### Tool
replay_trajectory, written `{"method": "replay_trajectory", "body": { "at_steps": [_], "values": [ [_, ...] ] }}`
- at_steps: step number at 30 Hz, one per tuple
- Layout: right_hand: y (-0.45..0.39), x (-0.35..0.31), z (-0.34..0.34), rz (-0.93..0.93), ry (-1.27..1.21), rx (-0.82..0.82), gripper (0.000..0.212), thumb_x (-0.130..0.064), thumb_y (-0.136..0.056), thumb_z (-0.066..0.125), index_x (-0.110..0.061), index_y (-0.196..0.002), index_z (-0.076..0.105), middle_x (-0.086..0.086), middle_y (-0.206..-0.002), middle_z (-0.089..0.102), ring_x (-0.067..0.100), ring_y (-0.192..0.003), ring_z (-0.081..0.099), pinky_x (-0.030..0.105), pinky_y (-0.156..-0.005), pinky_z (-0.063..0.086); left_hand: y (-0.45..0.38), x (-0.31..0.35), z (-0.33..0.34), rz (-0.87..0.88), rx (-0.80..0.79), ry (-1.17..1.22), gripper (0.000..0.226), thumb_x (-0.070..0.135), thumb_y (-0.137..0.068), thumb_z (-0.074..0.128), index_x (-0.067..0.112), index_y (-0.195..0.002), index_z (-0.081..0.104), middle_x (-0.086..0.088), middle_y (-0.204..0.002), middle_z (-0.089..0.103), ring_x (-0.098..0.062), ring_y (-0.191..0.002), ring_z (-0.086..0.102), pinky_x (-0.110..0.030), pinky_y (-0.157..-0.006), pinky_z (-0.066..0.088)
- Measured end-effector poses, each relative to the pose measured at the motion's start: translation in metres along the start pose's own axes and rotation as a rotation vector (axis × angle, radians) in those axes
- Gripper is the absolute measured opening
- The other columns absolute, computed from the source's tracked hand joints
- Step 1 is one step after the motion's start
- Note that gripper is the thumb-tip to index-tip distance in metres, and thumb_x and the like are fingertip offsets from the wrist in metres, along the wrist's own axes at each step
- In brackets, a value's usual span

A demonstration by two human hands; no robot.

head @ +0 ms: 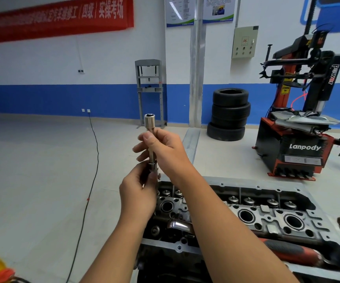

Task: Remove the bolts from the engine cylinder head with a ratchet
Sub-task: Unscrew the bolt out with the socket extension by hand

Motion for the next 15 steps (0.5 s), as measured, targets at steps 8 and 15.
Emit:
{"method": "replay_trajectory", "body": {
  "at_steps": [8, 15],
  "values": [
    [-0.0015, 0.0009, -0.0019, -0.041, 0.036, 0.026, 0.008, -0.020, -0.104, 0.062, -0.014, -0.100, 0.065, 0.009, -0.091, 0.078, 0.020, -0.073, 0.073, 0.038, -0.072, 0.060, 0.0002, -0.0060, -0.0004, -0.014, -0.002, 0.067, 0.012, 0.033, -0.101, 0.067, 0.040, -0.103, 0.077, 0.016, -0.084, 0.076, -0.002, -0.073, 0.067, -0.027, -0.070, 0.050],
    [-0.0013, 0.0008, -0.0034, -0.061, 0.003, 0.056, 0.005, -0.024, -0.100, 0.069, -0.022, -0.104, 0.068, 0.004, -0.090, 0.079, 0.018, -0.075, 0.074, 0.037, -0.070, 0.061, -0.0028, -0.0067, -0.0042, -0.024, 0.057, 0.046, 0.022, 0.021, -0.088, 0.083, 0.040, -0.095, 0.074, 0.022, -0.092, 0.077, -0.001, -0.089, 0.074, -0.029, -0.083, 0.058]
  ]
}}
Point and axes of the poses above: each hand's wrist, its own y-axis away from the middle knuckle, its own z-axis out of the palm, x = y × z, the point moved 5 cm from there along -y, towards the middle knuckle
